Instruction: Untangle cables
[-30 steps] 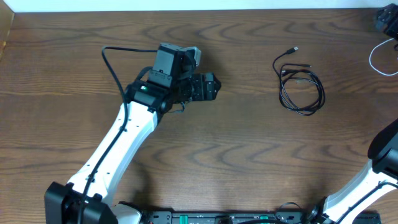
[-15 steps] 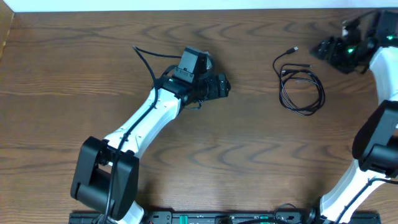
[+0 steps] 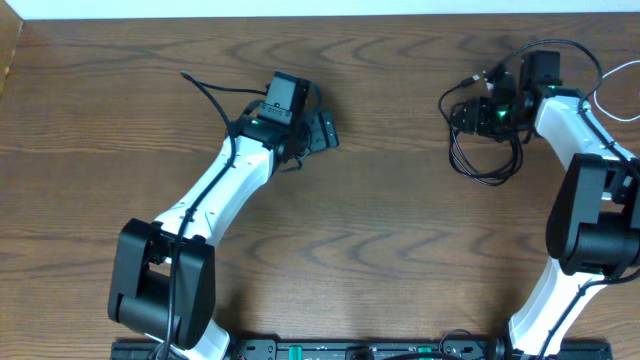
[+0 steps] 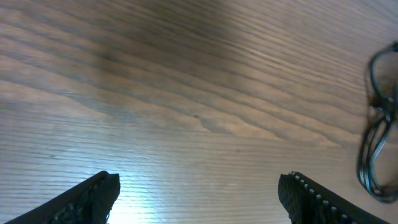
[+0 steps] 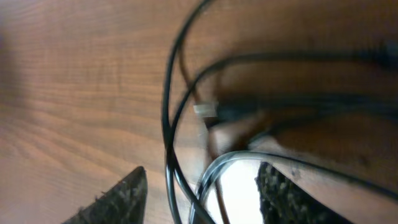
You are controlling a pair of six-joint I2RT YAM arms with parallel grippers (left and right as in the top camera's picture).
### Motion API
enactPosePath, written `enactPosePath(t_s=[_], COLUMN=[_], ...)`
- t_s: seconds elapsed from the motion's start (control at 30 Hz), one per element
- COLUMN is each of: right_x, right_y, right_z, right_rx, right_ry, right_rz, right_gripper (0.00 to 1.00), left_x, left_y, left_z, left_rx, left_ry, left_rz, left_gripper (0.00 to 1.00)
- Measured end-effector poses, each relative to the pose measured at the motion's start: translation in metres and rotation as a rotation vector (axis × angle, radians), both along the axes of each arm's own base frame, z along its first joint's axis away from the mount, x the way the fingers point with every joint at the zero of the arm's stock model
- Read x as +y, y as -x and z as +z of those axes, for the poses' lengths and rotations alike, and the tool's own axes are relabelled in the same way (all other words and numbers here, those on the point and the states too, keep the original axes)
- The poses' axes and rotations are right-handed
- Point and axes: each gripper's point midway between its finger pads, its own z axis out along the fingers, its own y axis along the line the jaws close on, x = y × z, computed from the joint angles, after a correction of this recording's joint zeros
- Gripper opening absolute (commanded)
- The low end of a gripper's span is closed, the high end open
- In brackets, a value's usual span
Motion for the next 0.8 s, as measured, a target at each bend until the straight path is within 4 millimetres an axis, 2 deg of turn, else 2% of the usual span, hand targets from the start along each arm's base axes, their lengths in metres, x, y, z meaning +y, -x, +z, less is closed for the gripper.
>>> enactPosePath(t_s=[0.17,0.33,0.43,0.6,0.73,0.8], right_x=[0.026,0.050,0.050,0.035,0.031,0.034], right_y=[-0.011,-0.010,-0.007,-0.007,-0.007,-0.003], right_z=[-0.001,-0.005,-0.012,-0.019,-0.020,-0.023], right_rx=[-0.074,-0.095,-0.080,-0.060,-0.059,-0.042], right_ry=[0.050,0.141,0.208,0.297,0.319,0.308], right_rz=[0.068,0.134,0.140,0.107,0.102,0.113], right_gripper=[0.50,0.42,0.39,0.39,0.24,0.23], left_x=[0.002,0.002,0.003,0.004,0.004,0.004], left_y=[0.000,0.000,0.001,0.004,0.004,0.004], left_z=[-0.001,-0.001,-0.002,-0.003,-0.003,-0.003], left_rx=[0.001,0.000,0.002,0.012,0.013,0.012], left_ry=[-0.008,-0.011,-0.020,-0.029,-0.030,-0.030], left_rz=[0.002,0.000,-0.014,-0.023,-0.023,-0.023], left_gripper=[0.86,0.86,0.86,0.86,0.86,0.86])
